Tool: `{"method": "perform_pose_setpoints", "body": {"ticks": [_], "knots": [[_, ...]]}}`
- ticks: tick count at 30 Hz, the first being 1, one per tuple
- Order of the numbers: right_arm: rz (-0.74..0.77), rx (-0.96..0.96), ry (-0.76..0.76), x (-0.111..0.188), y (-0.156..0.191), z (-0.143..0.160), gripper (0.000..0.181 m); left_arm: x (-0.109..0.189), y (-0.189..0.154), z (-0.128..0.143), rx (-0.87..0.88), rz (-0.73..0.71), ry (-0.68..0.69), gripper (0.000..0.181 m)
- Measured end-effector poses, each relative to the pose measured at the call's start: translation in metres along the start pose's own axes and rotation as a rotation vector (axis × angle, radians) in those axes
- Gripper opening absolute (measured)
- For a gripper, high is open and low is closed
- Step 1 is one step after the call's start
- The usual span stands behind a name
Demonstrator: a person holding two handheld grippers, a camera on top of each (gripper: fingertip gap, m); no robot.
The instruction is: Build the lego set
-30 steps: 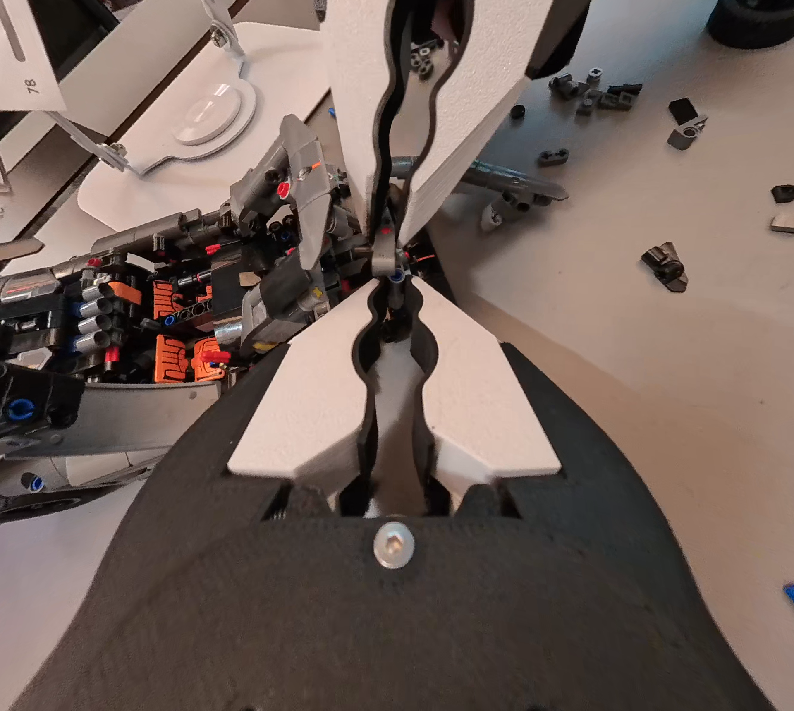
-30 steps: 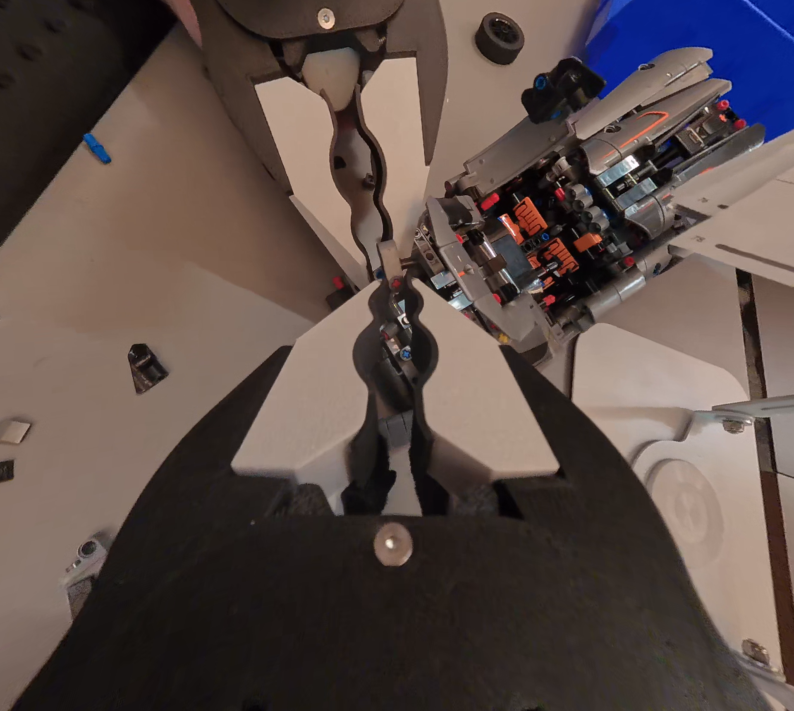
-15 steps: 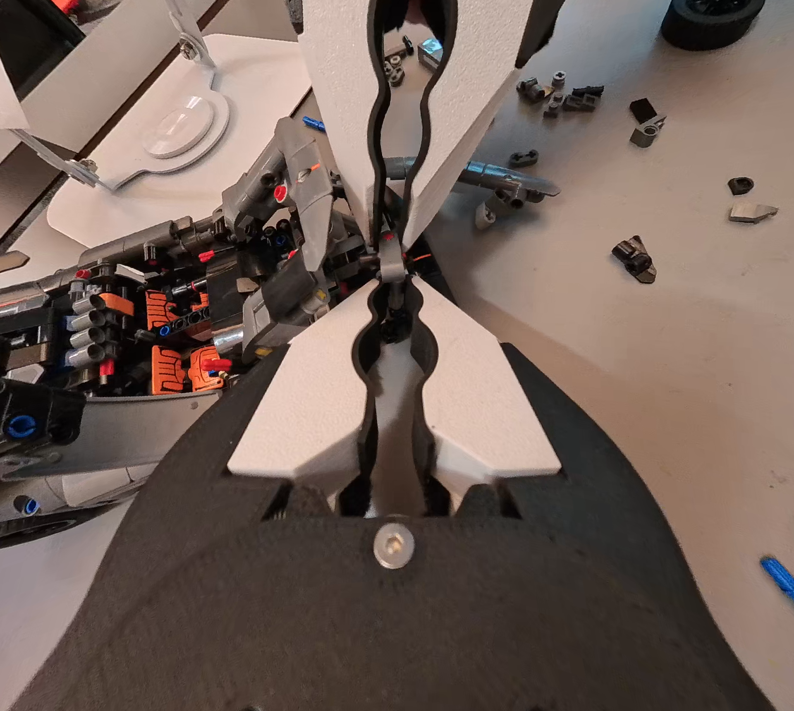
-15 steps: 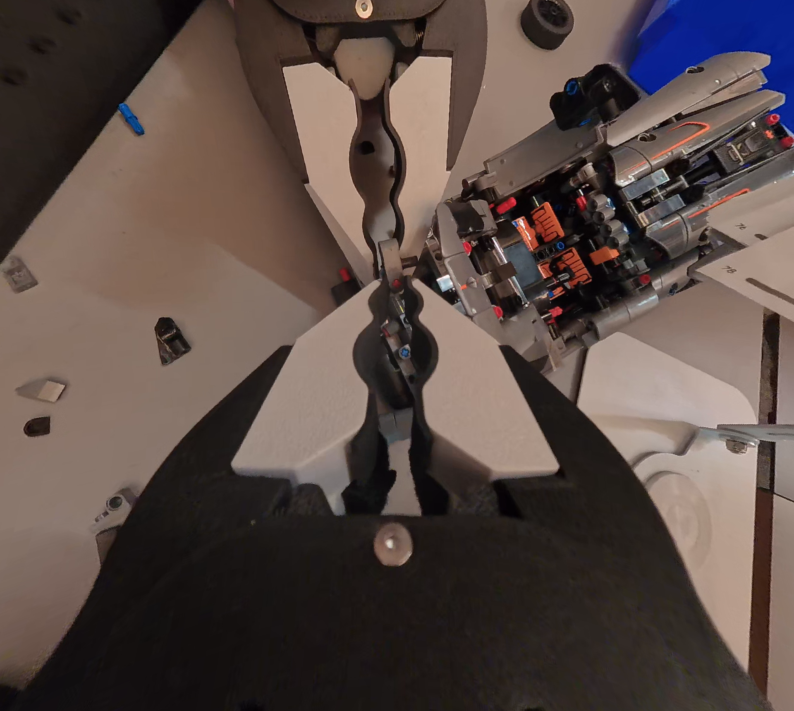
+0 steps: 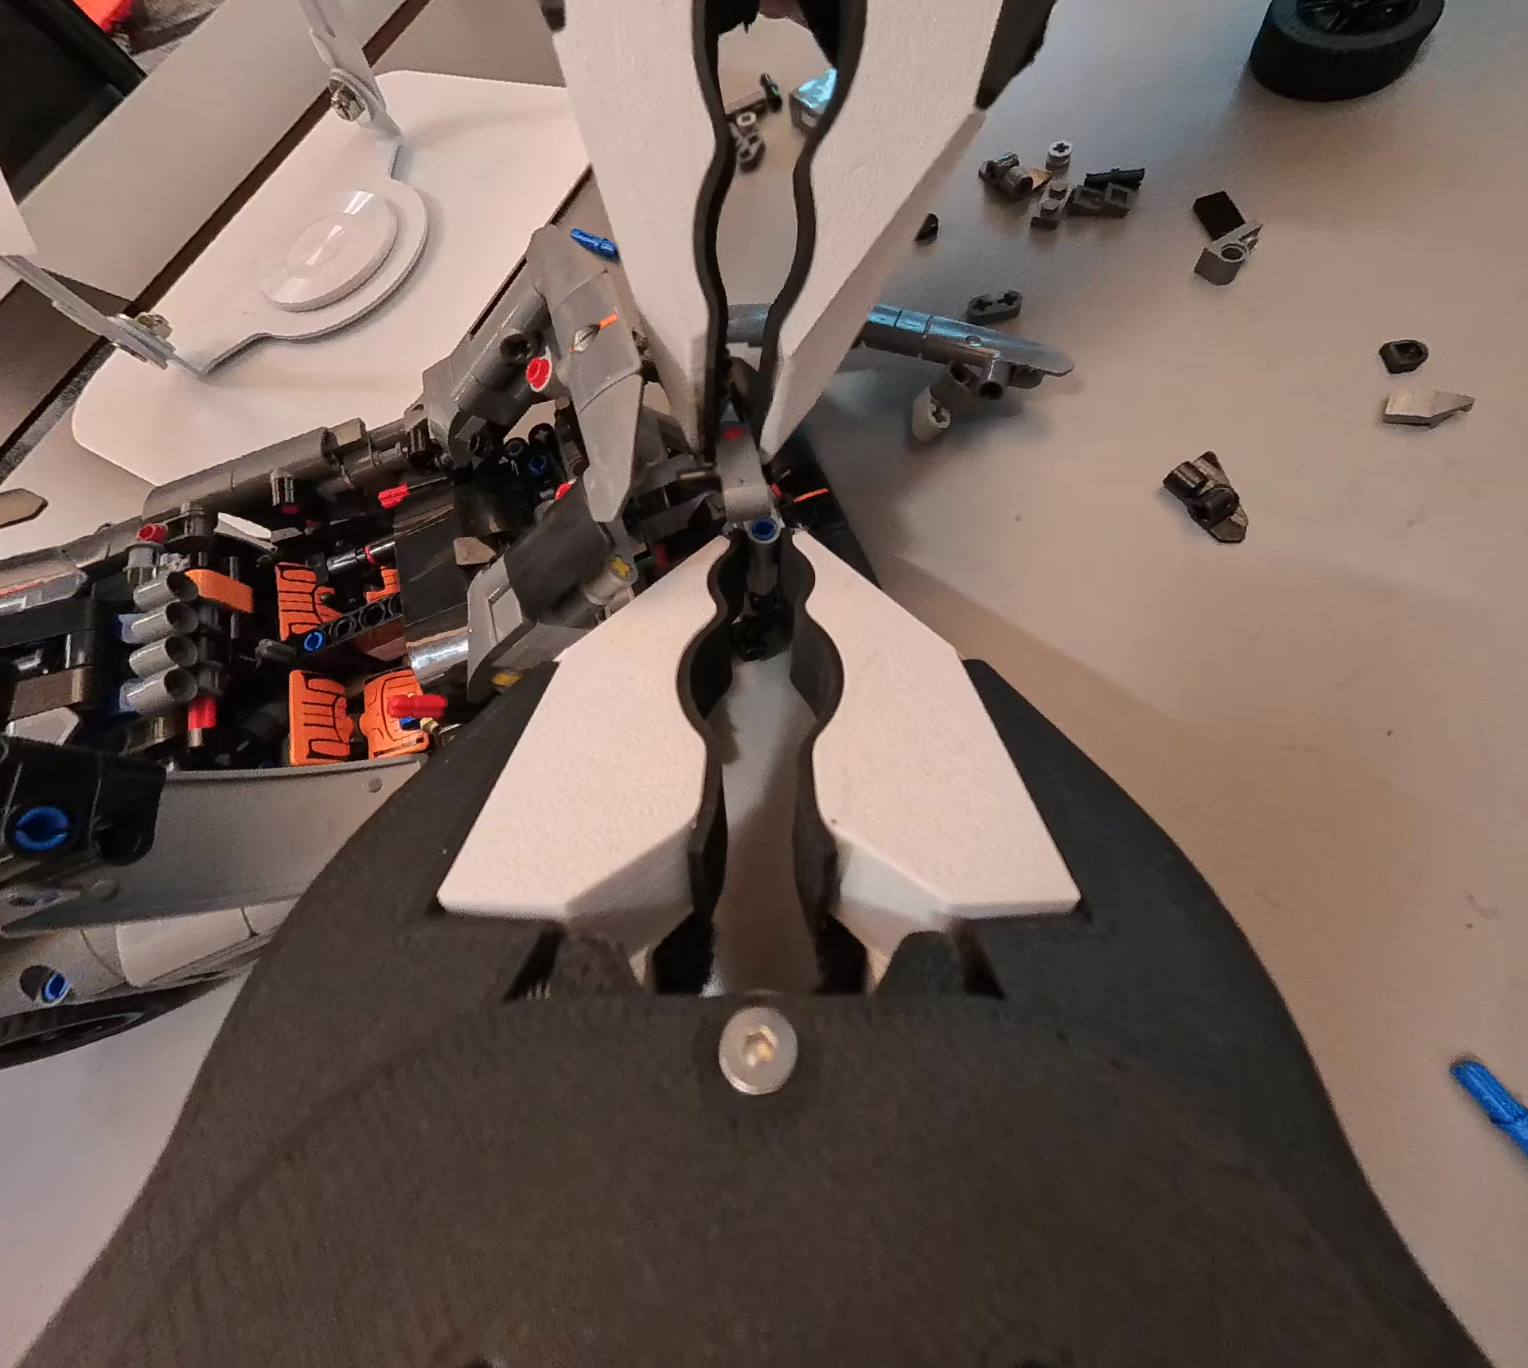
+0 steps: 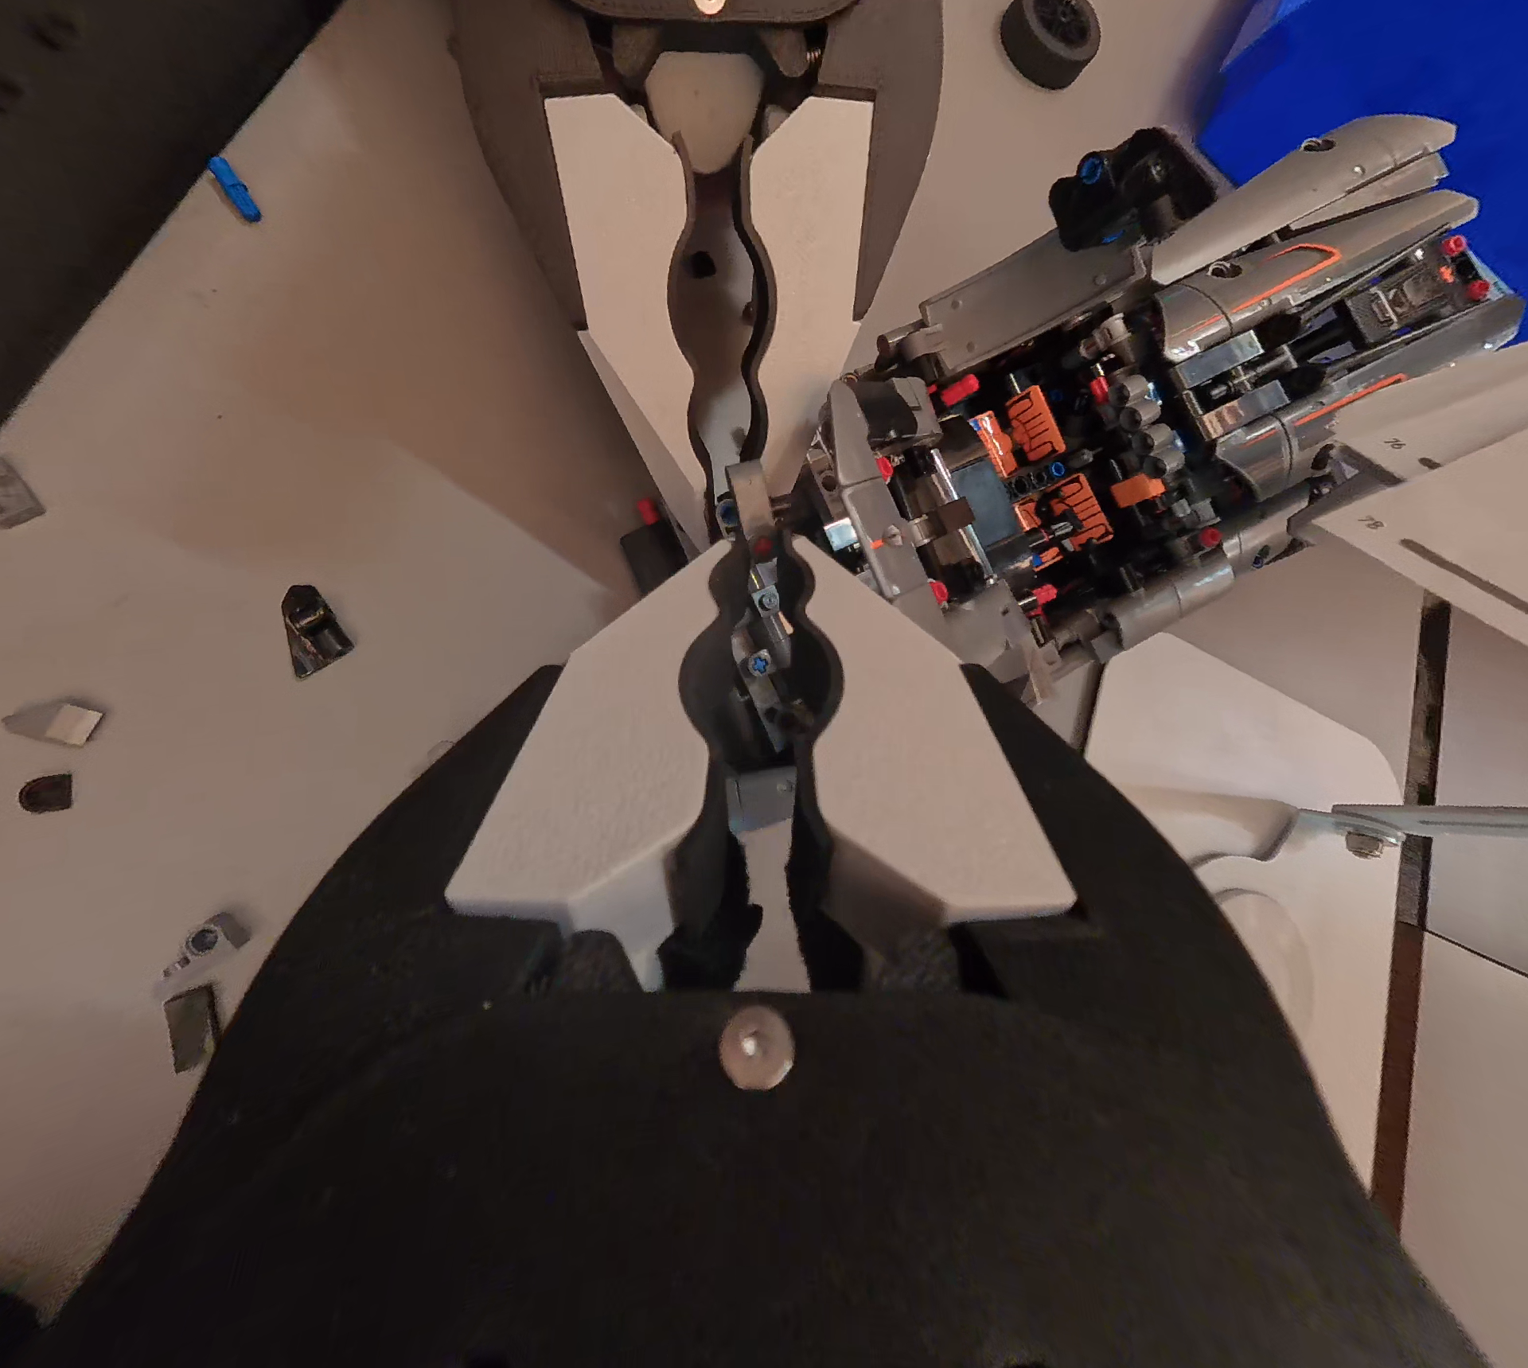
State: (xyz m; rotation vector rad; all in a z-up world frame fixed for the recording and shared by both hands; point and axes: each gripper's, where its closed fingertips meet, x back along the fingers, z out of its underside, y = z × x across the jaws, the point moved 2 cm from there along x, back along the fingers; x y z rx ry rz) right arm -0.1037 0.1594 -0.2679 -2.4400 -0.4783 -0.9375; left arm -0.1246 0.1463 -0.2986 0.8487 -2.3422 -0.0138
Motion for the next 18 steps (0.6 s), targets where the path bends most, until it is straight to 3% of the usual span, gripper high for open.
{"method": "perform_pose_setpoints", "body": {"ticks": [18], "knots": [[0.033, 0.165, 0.116, -0.0031, 0.0041, -0.0021, 0.004, 0.0002, -0.0001, -0.0001, 0.008, 0.006, 0.000, 0.004]]}}
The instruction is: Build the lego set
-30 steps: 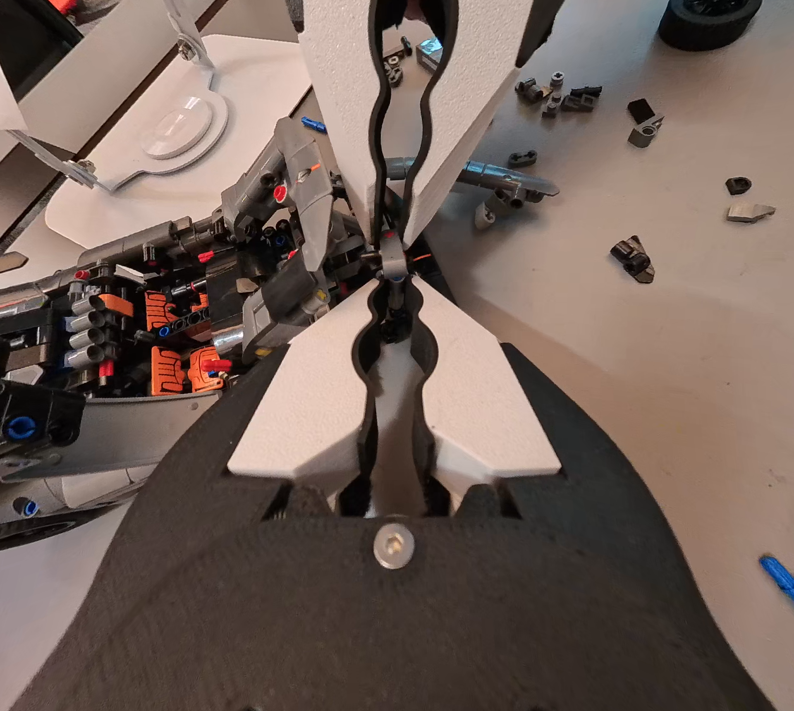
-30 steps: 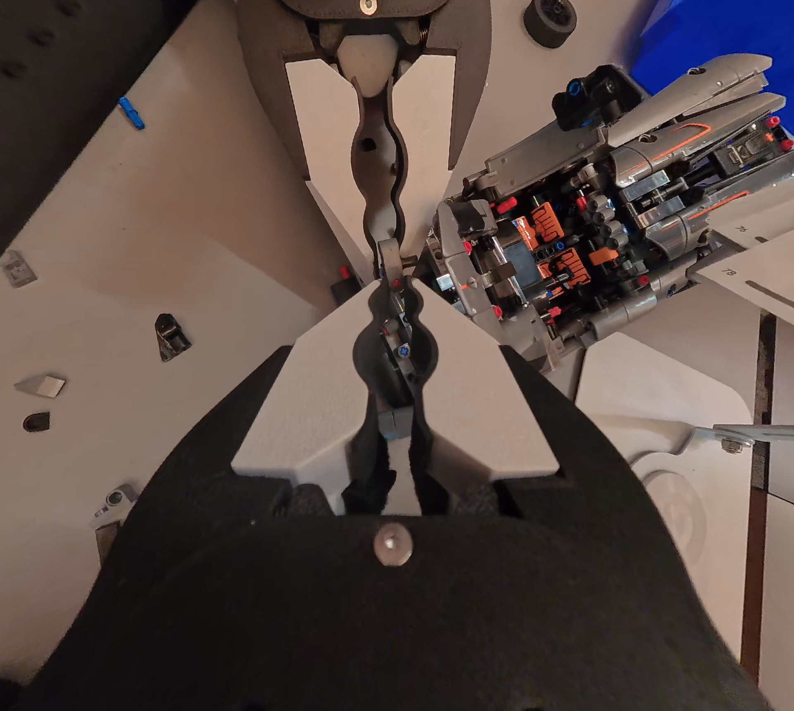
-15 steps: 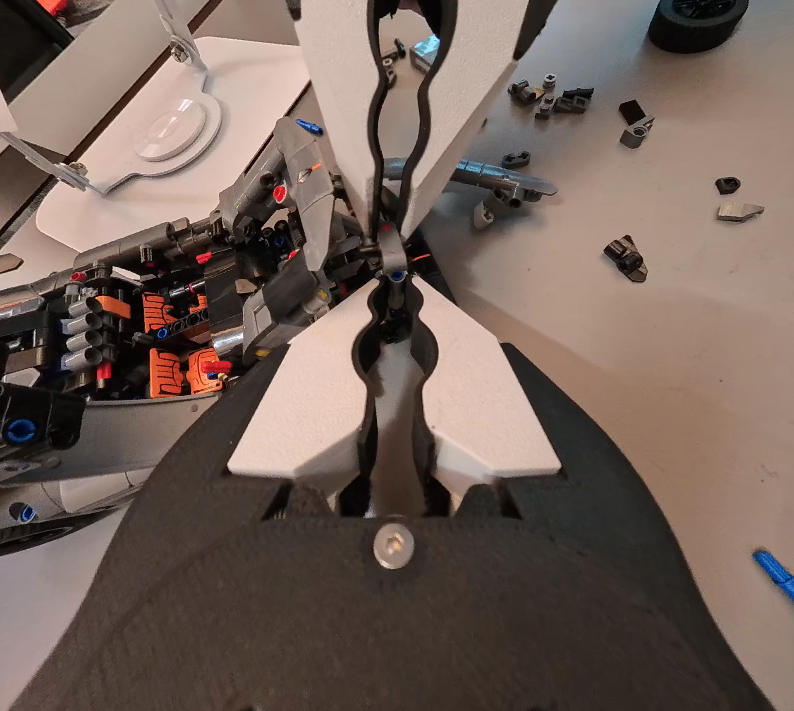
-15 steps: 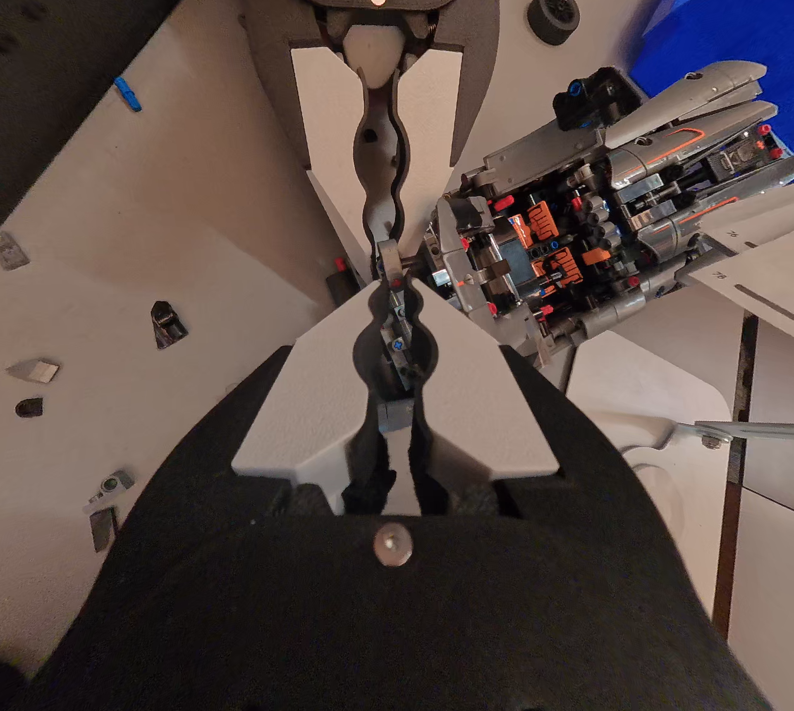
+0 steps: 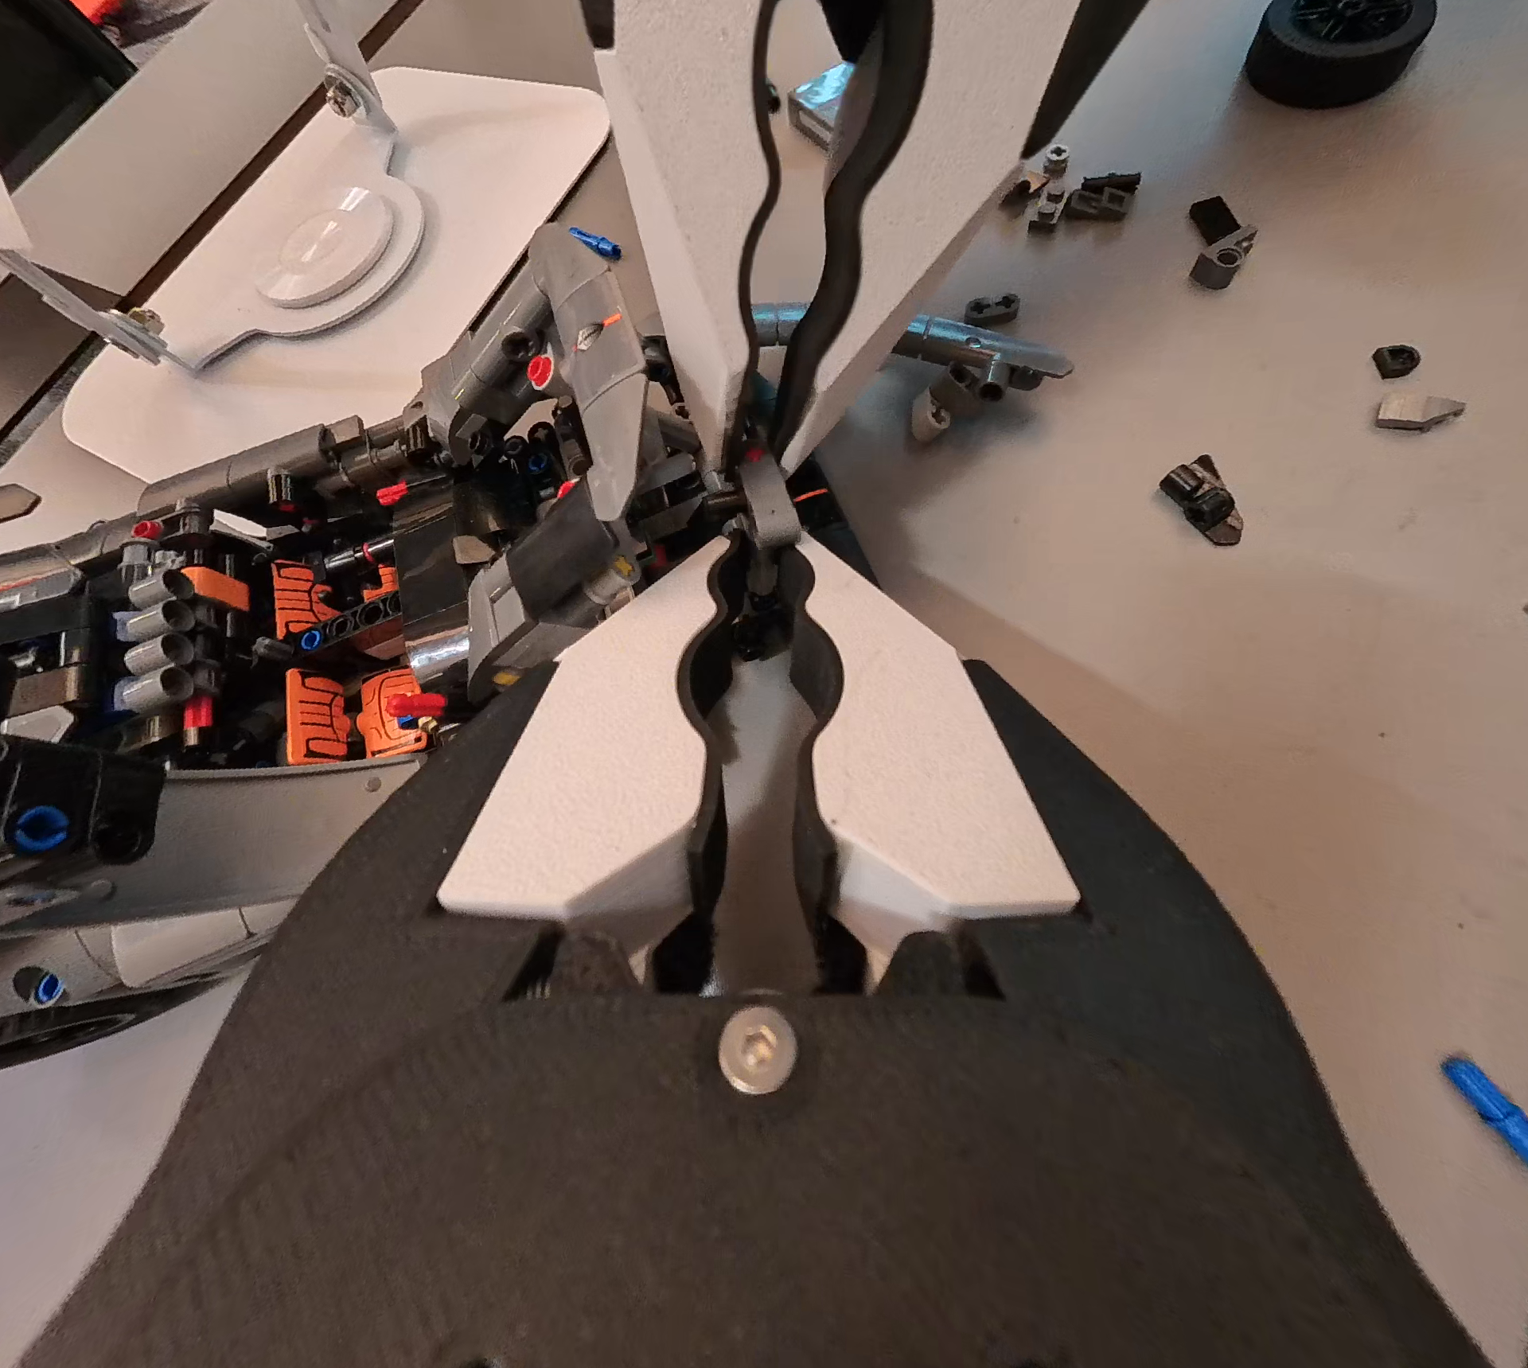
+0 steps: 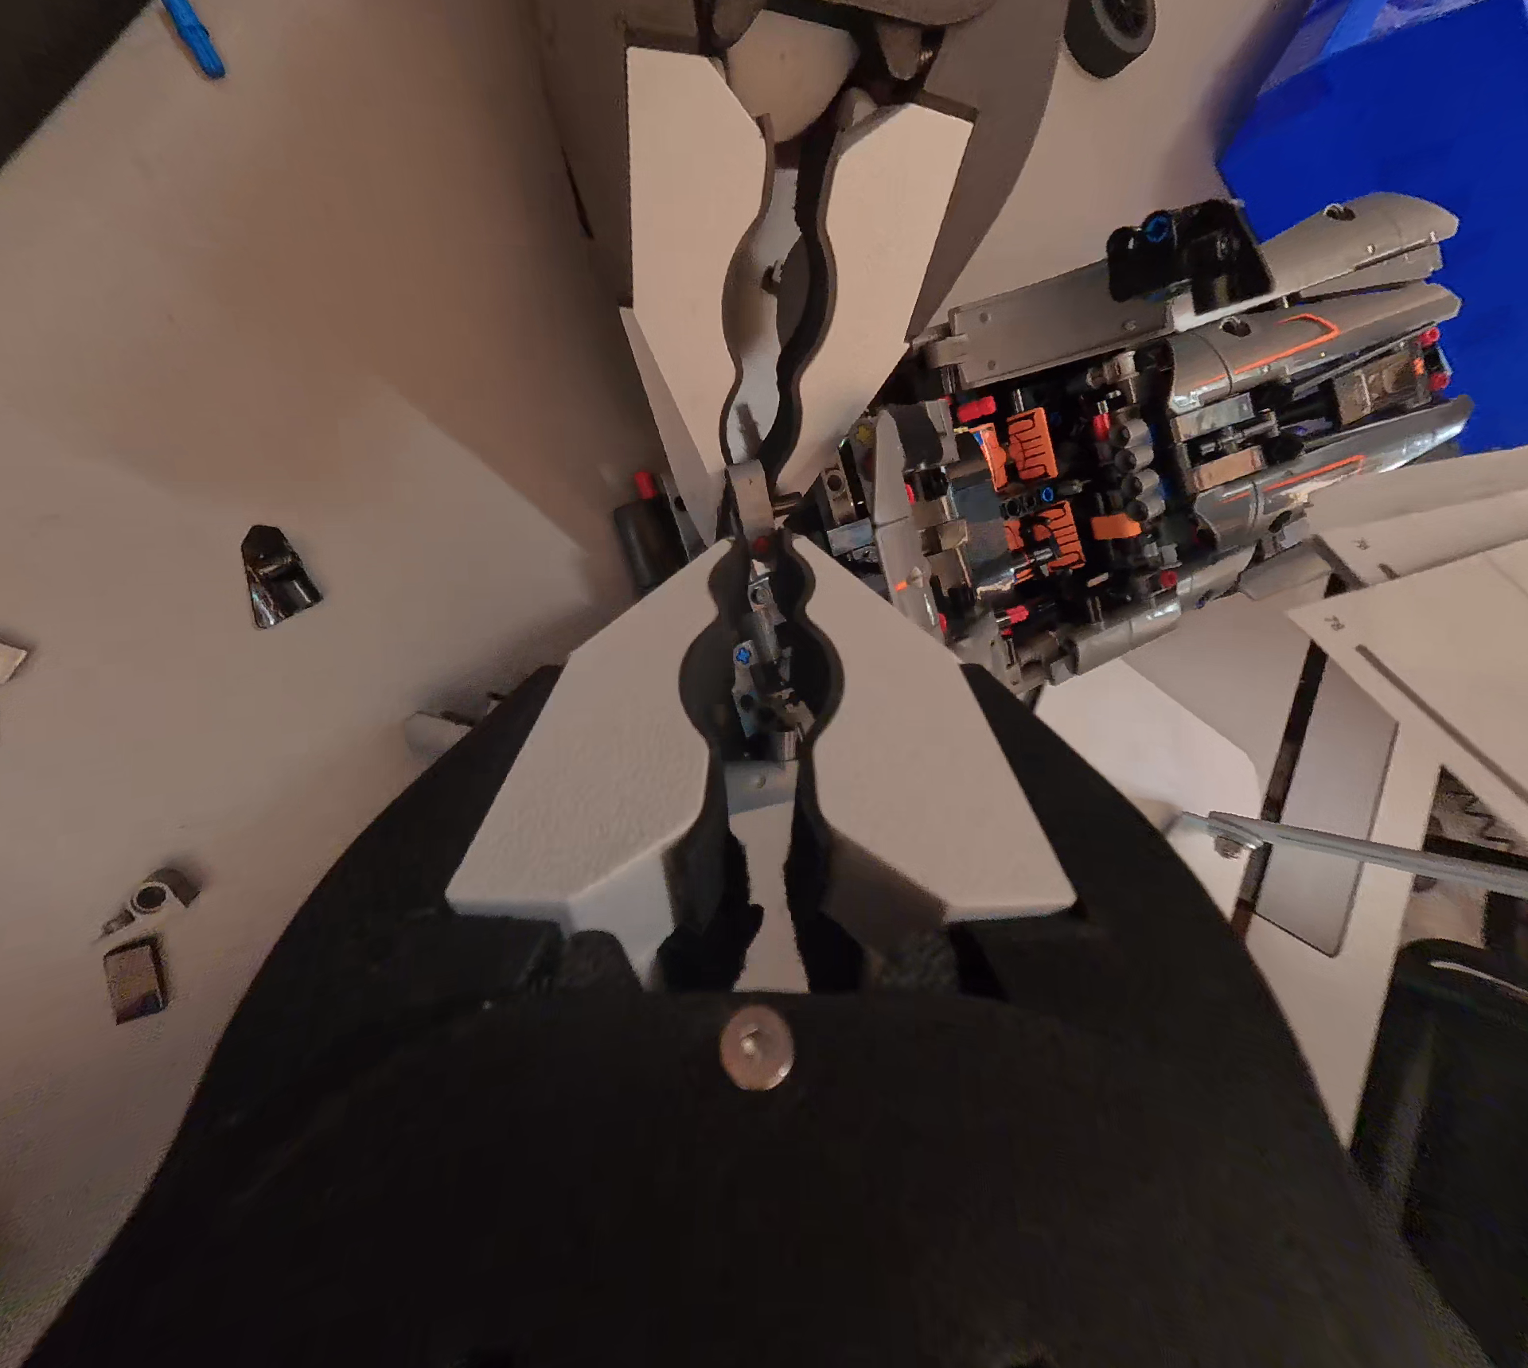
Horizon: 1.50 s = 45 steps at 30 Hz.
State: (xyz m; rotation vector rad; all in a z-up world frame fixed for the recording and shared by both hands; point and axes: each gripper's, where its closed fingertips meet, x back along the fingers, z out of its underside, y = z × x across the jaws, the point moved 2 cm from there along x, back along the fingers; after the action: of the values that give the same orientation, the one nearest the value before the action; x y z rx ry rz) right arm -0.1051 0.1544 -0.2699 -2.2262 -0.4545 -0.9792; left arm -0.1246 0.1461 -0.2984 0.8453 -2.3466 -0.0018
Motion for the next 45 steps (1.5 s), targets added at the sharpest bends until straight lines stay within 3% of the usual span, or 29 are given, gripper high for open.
{"method": "perform_pose_setpoints", "body": {"ticks": [19, 32, 45], "knots": [[0.003, -0.004, 0.097, -0.0015, 0.0011, -0.0006, 0.004, 0.0006, 0.0001, 0.0006, 0.027, 0.002, 0.007, 0.004], [-0.078, -0.208, 0.014, -0.0040, 0.0000, 0.0020, 0.003, 0.0010, 0.0004, 0.0013, 0.054, 0.008, 0.011, 0.004], [-0.053, -0.170, 0.031, -0.0068, 0.0007, 0.0020, 0.003, 0.0020, 0.0005, 0.0019, 0.059, 0.009, 0.012, 0.004]]}}
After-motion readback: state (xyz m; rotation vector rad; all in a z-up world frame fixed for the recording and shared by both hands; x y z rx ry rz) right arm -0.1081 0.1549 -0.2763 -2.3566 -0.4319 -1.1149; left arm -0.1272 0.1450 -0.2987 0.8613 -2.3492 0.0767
